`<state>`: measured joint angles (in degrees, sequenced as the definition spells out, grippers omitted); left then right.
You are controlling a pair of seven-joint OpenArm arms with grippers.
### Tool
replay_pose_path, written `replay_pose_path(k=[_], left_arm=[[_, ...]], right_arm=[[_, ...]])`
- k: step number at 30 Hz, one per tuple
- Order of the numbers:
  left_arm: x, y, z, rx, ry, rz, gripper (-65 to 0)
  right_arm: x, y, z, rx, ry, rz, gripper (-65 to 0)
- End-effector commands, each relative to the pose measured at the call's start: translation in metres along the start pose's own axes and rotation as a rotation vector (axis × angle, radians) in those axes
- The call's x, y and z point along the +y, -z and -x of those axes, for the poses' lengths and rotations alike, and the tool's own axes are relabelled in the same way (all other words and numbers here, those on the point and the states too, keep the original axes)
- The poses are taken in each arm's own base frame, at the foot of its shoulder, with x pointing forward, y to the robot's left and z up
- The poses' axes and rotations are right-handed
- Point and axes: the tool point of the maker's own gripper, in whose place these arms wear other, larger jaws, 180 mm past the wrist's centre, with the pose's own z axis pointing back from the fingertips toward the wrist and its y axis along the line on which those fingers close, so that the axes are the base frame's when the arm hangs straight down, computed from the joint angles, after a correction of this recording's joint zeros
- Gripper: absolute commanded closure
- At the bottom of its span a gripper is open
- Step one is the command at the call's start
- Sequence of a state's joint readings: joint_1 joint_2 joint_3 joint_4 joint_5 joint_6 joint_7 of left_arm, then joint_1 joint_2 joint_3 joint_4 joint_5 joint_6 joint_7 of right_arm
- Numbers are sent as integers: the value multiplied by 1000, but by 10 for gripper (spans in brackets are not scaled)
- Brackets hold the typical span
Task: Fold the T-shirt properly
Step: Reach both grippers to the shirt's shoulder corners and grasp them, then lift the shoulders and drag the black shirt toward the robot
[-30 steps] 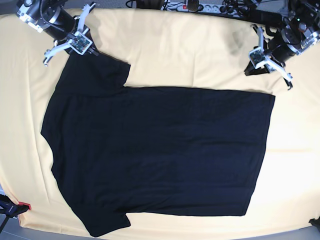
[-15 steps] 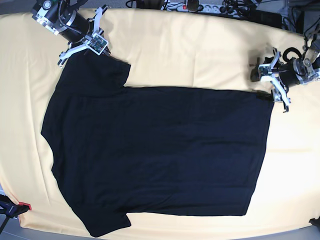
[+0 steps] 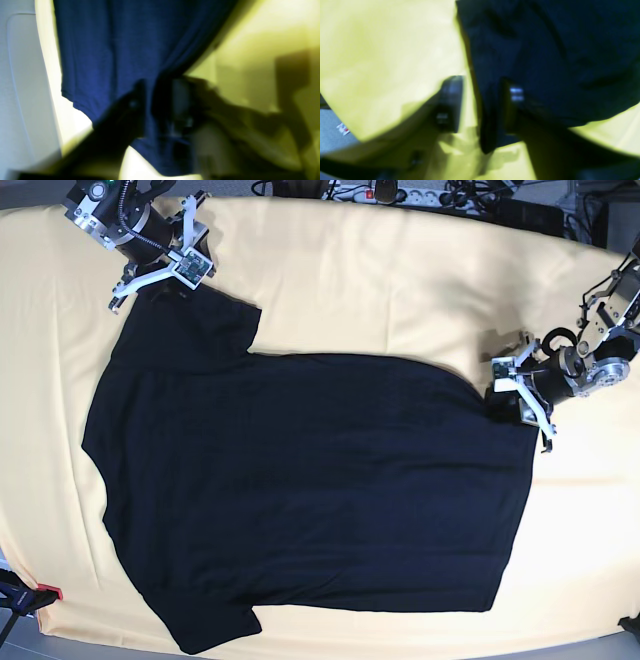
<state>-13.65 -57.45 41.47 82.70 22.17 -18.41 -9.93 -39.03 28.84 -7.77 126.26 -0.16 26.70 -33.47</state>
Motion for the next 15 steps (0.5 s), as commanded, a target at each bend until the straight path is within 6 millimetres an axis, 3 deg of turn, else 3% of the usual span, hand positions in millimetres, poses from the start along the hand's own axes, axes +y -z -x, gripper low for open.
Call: replay_pose_path(k=[1,2,7,8,11,12,15], left_arm=[[-4,-4,13,55,-5,26,-30],[-3,-4,15,66,-17,24,0],[-3,-4,16,71,-33,21,0],[-3,-4,16,70,-34,22,0],[-2,-4,15,68,-32,21,0],[-1,-5,12,62,-28,19,0],[4,-10,-1,32,3,10,0]], right_arm=[[-2,0,1,-11,-1,4,-380],[-1,3,8,7,6,-1,-388],[-15,23,36,83,33,22,-377],[-21,25,37,86,37,36,-332],[-35,27,35,98,-7,82,-55],[-40,26,35,102,-21,96,0],[-56,19,31,109,-47,156,0]])
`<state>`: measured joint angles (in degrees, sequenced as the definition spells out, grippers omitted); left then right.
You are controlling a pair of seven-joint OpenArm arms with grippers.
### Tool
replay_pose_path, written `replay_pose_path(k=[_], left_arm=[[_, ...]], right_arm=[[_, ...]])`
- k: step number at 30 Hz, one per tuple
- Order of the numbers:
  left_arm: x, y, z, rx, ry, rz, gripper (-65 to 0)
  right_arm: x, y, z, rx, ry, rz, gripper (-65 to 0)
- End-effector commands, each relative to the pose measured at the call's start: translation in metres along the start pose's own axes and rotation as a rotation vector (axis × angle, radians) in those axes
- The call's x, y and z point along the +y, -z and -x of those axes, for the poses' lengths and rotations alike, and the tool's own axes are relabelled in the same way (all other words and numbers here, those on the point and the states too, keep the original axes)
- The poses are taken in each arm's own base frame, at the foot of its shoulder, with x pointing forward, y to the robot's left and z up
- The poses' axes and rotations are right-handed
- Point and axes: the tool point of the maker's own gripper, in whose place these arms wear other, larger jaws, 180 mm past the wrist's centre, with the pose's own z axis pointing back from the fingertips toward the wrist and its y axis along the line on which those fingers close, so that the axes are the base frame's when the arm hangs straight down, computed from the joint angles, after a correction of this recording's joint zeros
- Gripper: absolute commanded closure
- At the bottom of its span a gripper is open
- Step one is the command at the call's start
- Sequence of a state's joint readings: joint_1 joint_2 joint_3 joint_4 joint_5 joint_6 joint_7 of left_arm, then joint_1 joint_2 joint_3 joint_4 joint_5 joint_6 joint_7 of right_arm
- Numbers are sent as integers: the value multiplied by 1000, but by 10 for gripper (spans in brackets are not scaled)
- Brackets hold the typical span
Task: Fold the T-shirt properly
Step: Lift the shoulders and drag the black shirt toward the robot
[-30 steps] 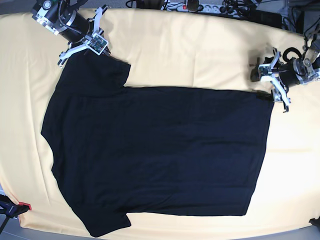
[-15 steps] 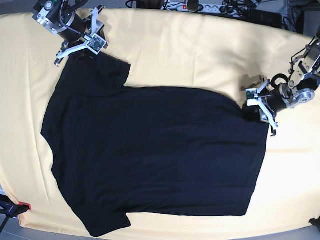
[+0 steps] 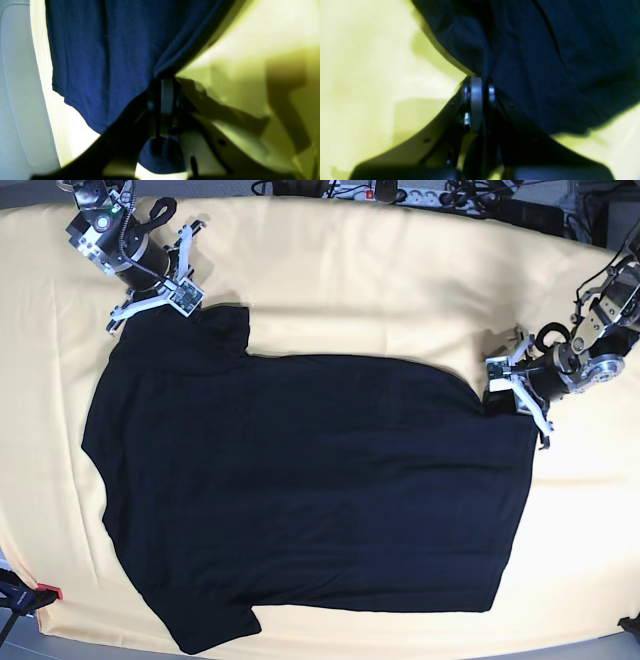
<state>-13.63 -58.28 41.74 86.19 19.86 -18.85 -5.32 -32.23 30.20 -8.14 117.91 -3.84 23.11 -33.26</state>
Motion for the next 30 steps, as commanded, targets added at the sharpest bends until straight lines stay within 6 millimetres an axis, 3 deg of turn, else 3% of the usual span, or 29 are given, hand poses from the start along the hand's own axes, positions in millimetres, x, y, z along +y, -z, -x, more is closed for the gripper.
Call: replay_pose_path(k=[1,6,13,18,21,27,30], left_arm=[[3,-9,1,1,23,11,0],[13,-37,-24,-54,87,9,0],[-11,-78,-49,-111,113,197,0],[-36,-108,-59,-123,122,363,0],[-40,-122,-68,-142,123,397,0],[-62,-149,-82,-155,148,484,0],[-78,-153,-100,-209,161,525,0]], right_arm=[[-16,-7,2,21,-45,46,0],[-31,-34,4,83,-122,90,0],[-19,-71,24,140,-135,71,0],[5,-96,61,283,-104,15,0],[28,-108,78,341,-89,-50,0],[59,-129,100,422,-80,-146,0],[66,-135,106,445,-79,-169,0]])
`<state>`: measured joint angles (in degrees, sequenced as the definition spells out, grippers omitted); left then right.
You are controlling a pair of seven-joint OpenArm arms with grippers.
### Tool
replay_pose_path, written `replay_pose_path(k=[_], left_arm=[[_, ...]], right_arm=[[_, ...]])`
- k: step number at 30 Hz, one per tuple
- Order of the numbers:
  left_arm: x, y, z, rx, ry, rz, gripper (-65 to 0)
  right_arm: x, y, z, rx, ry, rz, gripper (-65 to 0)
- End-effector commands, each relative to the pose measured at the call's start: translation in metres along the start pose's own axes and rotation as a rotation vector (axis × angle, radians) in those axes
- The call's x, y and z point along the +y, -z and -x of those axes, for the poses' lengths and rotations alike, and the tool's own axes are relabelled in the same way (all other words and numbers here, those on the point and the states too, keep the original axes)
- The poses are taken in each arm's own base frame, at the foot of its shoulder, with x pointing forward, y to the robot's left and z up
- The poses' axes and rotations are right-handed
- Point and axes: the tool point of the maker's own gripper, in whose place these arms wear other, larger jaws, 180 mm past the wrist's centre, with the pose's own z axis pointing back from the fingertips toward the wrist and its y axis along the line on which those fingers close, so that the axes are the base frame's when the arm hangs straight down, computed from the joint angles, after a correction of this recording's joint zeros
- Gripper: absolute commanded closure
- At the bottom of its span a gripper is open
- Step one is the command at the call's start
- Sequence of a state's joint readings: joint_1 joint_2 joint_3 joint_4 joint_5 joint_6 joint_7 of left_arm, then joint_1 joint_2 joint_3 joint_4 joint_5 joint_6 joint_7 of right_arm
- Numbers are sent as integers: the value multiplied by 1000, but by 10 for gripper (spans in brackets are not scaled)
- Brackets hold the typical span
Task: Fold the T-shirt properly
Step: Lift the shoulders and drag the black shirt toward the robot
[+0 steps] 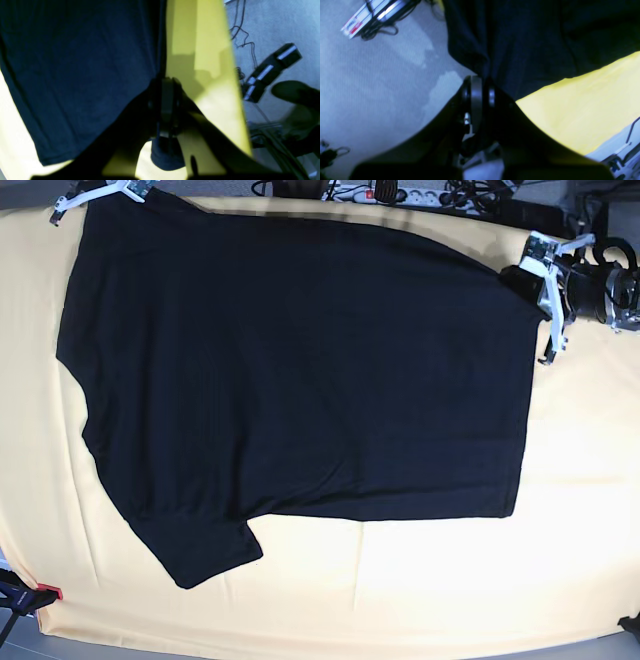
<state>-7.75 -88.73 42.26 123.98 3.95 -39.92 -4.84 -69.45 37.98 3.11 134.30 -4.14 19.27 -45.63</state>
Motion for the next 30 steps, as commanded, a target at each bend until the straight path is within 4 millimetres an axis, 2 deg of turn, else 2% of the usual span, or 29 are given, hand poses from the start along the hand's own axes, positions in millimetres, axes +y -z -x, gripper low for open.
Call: replay_pose_path(k=[1,3,5,7,9,12,17,20,27,30], left_arm=[[0,-1,-9,-23,17,2,0],[-5,1,-15,-20,33,17,0],[-8,3,-12,23,46,24,0],[-7,2,0,90,50,22,0],[-6,0,16,171,43,21,0],[22,1,33,250,13,-136,0],[82,-2,53,344,-32,-467,0],[103,2,59,344,-52,-586,0],[116,27,78,340,-95,-639,0],[120,35,80,331,-80,-648,0]], right_arm=[[-2,-3,3,16,-13,9,0],[-3,-3,3,16,-19,17,0],[-15,-3,0,2,-30,73,0],[-34,-4,-14,-59,-38,165,0],[-53,-5,-37,-161,-46,235,0],[-84,-10,-77,-320,-56,300,0],[-134,-28,-127,-502,-68,396,0],[-152,-39,-152,-614,-53,414,0],[-197,-6,-153,-618,15,350,0],[-210,4,-155,-631,44,310,0]])
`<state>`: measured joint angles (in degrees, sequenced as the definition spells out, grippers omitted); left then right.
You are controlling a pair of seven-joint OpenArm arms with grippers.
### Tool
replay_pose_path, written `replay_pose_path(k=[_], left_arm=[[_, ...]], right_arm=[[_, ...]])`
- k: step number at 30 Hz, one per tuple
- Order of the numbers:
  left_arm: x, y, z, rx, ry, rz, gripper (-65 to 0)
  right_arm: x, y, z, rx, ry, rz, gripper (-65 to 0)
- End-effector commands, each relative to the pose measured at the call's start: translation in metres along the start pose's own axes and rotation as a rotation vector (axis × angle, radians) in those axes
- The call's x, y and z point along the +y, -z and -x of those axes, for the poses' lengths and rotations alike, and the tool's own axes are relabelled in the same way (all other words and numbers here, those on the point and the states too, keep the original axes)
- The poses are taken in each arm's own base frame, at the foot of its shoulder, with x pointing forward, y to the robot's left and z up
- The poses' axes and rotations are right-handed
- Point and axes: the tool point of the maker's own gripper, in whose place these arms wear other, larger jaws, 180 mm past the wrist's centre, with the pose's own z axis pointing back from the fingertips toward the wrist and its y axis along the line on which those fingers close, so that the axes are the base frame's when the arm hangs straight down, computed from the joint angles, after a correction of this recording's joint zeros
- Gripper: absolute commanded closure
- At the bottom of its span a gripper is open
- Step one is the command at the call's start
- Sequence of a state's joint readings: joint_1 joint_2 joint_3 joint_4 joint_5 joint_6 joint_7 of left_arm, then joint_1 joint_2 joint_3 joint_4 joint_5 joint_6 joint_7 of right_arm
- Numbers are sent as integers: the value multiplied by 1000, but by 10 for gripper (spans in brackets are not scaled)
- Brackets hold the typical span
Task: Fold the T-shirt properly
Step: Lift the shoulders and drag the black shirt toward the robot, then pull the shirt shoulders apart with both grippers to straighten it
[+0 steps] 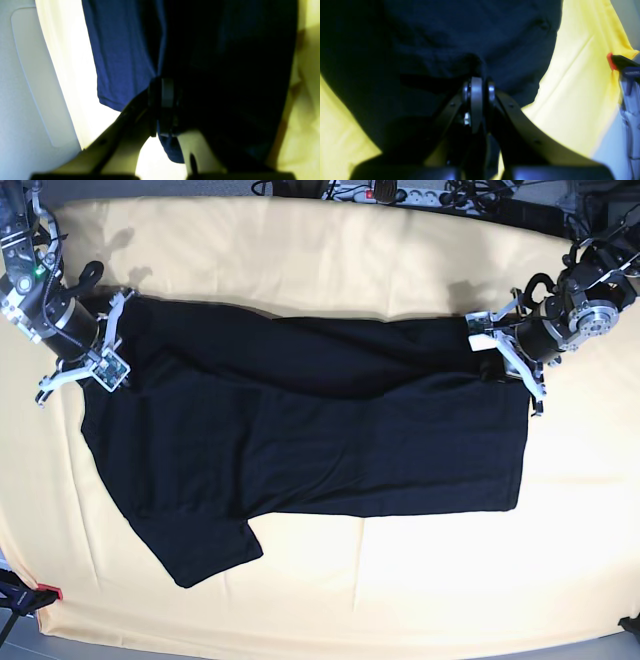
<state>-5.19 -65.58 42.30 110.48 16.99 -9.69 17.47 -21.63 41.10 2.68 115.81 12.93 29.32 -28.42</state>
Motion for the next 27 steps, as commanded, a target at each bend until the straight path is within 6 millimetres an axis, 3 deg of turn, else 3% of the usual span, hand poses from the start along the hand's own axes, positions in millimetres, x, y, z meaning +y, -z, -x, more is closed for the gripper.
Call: replay_pose_path(k=[1,8,9,13,14,17,19,22,27], left_arm=[[12,-3,2,-1,16,-37,0],[23,5,-13,-49,0,-73,0],[28,5,-13,-55,5,-83,-23],[50,-1,-7,-40,24,-120,-353],[54,-4,-6,-43,13,-122,-384],[58,-17,-7,-49,19,-110,-388],[46,-25,-10,-57,41,-29,-388],[5,-43,-24,-116,38,201,-386],[-50,-57,-21,-112,65,401,-386]], right_arm=[[-13,0,-9,-32,-5,22,0],[-8,23,-9,-32,15,-23,0],[-9,25,-8,-22,14,-14,-13],[-25,26,-1,47,-5,29,-406],[-25,25,0,65,-7,21,-453],[-16,16,-2,107,-31,-45,-463],[-10,8,-4,136,-46,-86,-463],[7,-3,-2,161,-72,-161,-463],[47,-16,26,239,-72,-265,-463]])
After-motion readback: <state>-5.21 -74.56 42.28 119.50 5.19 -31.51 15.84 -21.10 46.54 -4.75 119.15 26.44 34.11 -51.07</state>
